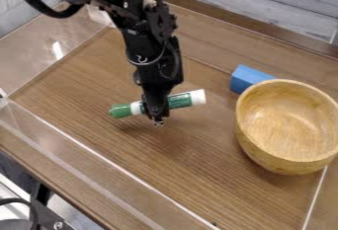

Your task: Put the green marker in the brown bowl

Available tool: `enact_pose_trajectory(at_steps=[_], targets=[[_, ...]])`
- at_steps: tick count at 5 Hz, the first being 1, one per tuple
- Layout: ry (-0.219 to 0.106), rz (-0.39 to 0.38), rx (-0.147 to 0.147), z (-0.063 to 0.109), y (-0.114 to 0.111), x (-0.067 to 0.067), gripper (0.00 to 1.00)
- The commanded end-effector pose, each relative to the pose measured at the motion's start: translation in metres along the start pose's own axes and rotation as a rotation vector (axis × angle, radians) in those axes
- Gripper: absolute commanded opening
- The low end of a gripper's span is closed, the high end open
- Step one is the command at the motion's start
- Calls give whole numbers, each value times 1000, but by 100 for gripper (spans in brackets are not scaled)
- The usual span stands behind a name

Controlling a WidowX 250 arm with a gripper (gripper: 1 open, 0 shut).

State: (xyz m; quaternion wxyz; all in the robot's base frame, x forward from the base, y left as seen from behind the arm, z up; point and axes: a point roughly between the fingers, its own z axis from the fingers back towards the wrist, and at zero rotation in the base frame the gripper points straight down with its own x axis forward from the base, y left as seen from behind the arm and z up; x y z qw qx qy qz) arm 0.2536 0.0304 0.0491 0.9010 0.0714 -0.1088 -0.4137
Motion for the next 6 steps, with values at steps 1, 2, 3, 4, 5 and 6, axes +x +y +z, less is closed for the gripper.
enact_pose_trajectory(at_steps=[1, 2, 3, 4, 5, 6], targets=[[-39, -8, 60, 19, 9, 16, 0], [-49, -6, 75, 27, 6, 27, 0], [-62, -5, 88, 31, 1, 39, 0], [-77, -8, 98, 35, -5, 53, 0], [-99, -20, 111, 38, -13, 73, 0], [-128, -44, 128, 39, -21, 97, 0]])
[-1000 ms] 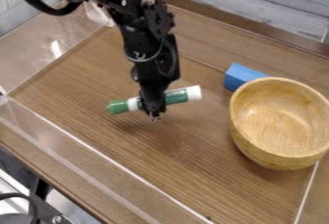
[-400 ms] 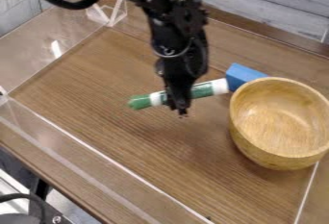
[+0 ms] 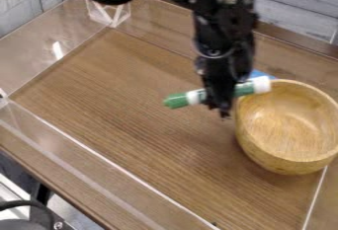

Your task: Put the green marker in the brown bowl

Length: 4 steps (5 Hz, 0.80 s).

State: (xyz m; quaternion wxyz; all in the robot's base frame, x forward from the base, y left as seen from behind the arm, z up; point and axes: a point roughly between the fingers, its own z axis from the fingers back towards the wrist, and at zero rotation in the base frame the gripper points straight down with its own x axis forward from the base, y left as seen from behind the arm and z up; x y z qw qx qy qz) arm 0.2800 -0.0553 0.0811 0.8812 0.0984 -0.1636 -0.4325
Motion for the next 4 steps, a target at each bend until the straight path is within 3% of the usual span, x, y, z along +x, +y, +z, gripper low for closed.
enact_pose_trajectory(at_steps=[1, 2, 4], targets=[[-62, -10, 47, 7, 4, 33, 0], [-85, -23, 60, 5, 1, 47, 0], [-107, -19, 75, 8, -2, 51, 0]])
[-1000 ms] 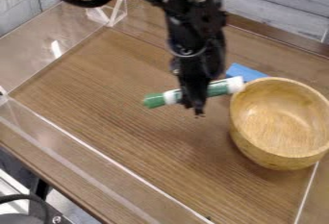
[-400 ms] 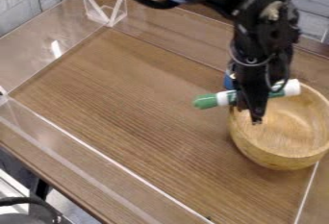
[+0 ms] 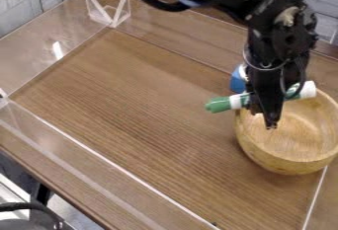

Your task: Put the green marker in the brown bowl

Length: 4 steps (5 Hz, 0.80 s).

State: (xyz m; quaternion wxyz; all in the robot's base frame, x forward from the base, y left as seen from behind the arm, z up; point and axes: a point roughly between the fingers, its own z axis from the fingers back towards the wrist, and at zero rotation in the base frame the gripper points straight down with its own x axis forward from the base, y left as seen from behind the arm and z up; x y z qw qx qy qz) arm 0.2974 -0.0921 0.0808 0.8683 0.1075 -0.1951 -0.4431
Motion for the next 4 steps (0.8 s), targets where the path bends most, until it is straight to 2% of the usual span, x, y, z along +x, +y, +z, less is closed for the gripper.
enact_pose_trajectory(at_steps=[1, 4], targets=[[-61, 13, 40, 14, 7, 14, 0], [-81, 26, 45, 20, 1, 17, 0]])
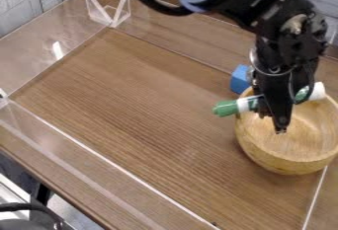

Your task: Put the green marker in the brown bowl

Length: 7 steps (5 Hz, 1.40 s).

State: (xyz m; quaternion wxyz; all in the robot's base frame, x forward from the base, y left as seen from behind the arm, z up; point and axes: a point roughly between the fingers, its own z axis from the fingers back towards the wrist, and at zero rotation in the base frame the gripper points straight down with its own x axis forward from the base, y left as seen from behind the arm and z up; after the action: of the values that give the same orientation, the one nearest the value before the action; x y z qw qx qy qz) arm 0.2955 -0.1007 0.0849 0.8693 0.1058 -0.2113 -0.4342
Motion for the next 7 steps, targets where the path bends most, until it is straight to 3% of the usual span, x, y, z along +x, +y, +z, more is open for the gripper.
enact_pose_trajectory(at_steps=[1, 5, 7], targets=[[-61, 11, 33, 17, 5, 11, 0], [-88, 42, 42, 26, 0, 13, 0], [-99, 75, 29, 19, -7, 12, 0]])
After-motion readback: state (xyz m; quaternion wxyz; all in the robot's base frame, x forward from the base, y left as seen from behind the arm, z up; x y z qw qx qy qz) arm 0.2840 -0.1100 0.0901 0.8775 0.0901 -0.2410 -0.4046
